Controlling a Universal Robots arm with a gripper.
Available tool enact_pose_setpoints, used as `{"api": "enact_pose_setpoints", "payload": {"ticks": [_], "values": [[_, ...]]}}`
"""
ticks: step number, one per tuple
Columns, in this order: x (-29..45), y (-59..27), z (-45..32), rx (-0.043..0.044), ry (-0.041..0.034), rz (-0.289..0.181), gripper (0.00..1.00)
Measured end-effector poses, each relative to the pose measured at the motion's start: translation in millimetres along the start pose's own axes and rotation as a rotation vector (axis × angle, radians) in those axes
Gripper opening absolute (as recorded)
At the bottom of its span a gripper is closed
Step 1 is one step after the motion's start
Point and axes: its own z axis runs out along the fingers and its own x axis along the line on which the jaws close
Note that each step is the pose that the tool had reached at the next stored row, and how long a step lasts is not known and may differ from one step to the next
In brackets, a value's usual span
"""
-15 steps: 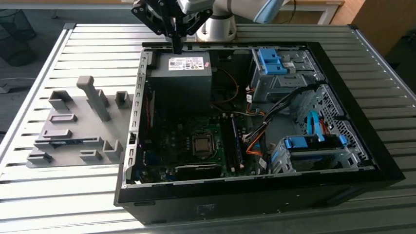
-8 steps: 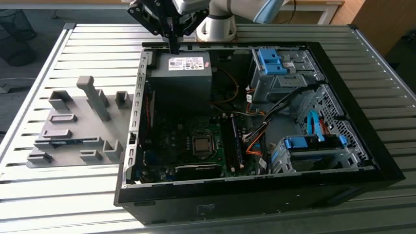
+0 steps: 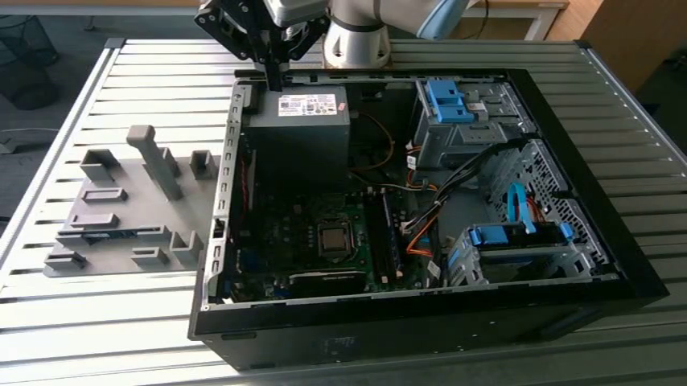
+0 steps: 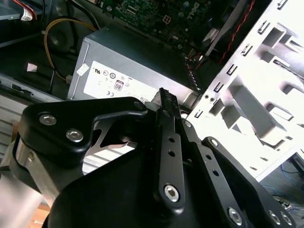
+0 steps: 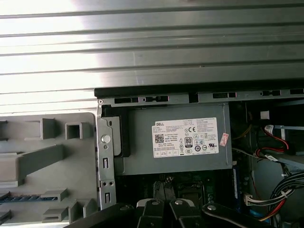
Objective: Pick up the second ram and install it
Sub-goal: 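Reach for the second ram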
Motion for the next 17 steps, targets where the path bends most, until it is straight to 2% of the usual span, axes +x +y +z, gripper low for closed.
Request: {"api": "enact_pose_setpoints", "payload": {"ticks": [17], "values": [[5.1, -0.4, 0.2, 0.0, 0.0, 0.0, 0.12]]}}
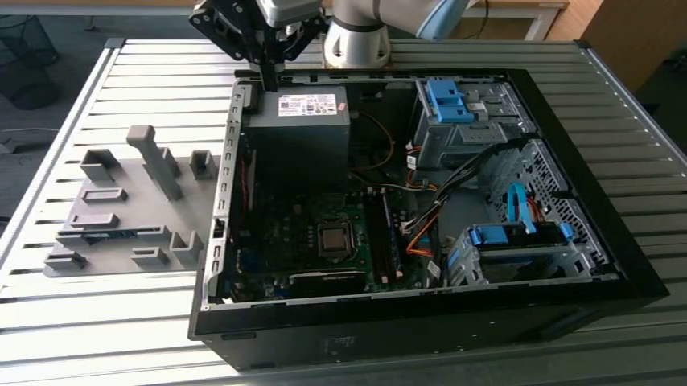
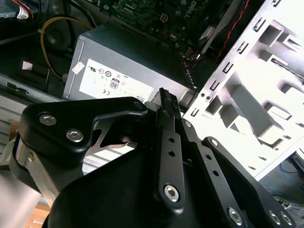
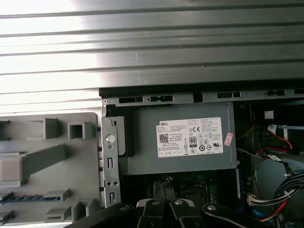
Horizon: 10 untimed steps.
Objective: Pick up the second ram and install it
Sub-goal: 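Reach for the second ram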
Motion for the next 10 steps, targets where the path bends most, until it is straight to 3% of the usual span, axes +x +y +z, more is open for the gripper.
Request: {"api": "enact_pose_setpoints", "payload": {"ticks": [10], "values": [[2.1, -0.2, 0.2, 0.0, 0.0, 0.0, 0.12]]}}
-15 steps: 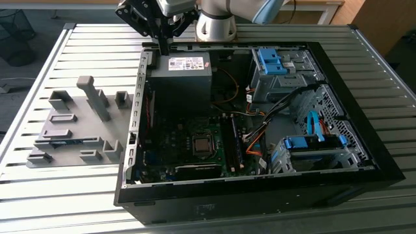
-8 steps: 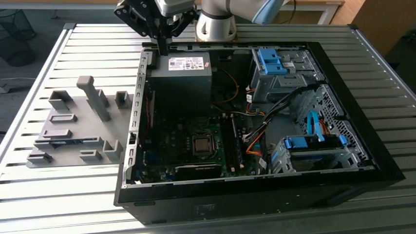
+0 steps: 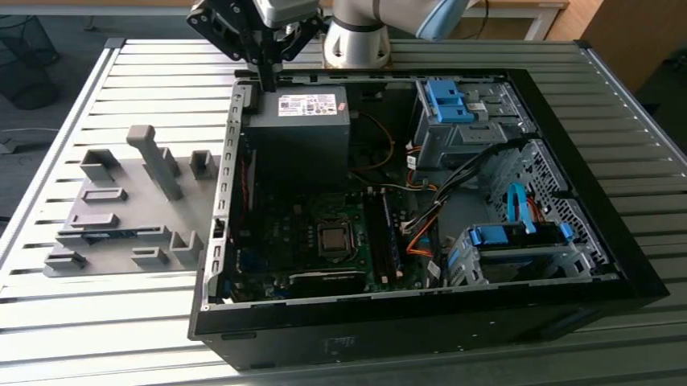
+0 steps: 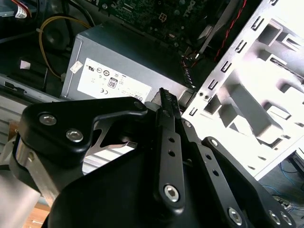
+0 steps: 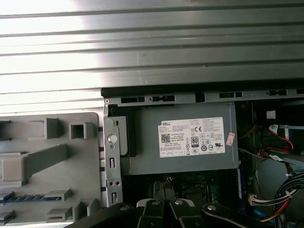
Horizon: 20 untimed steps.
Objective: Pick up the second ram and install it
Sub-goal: 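Reach for the second ram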
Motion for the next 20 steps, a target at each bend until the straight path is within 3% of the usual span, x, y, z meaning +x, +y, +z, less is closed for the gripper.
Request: {"api": "enact_pose_setpoints", "payload": {"ticks": [20], "values": [[5.2, -0.4, 0.7, 0.0, 0.0002, 0.0, 0.12]]}}
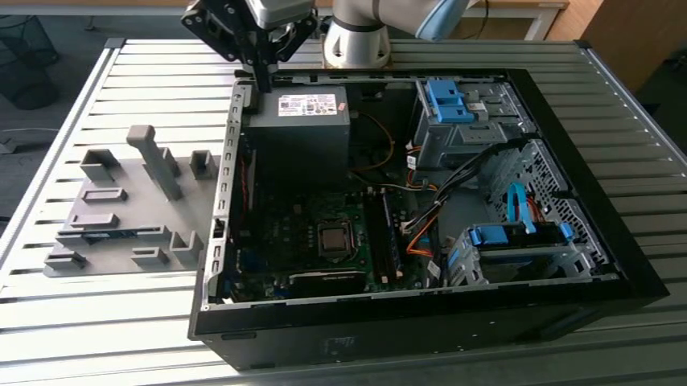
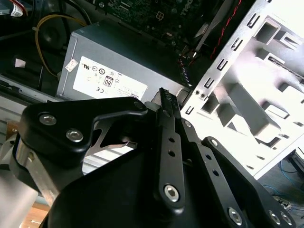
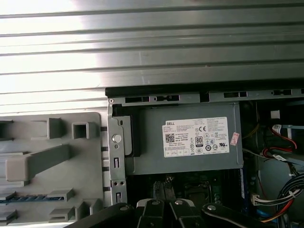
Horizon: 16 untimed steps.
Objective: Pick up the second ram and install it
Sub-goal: 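Reach for the second ram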
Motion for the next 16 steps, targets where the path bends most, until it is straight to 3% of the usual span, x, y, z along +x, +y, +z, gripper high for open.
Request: {"api": "enact_pose_setpoints", "payload": {"ticks": [16], "values": [[17.3, -1.3, 0.3, 0.0, 0.0, 0.0, 0.12]]}}
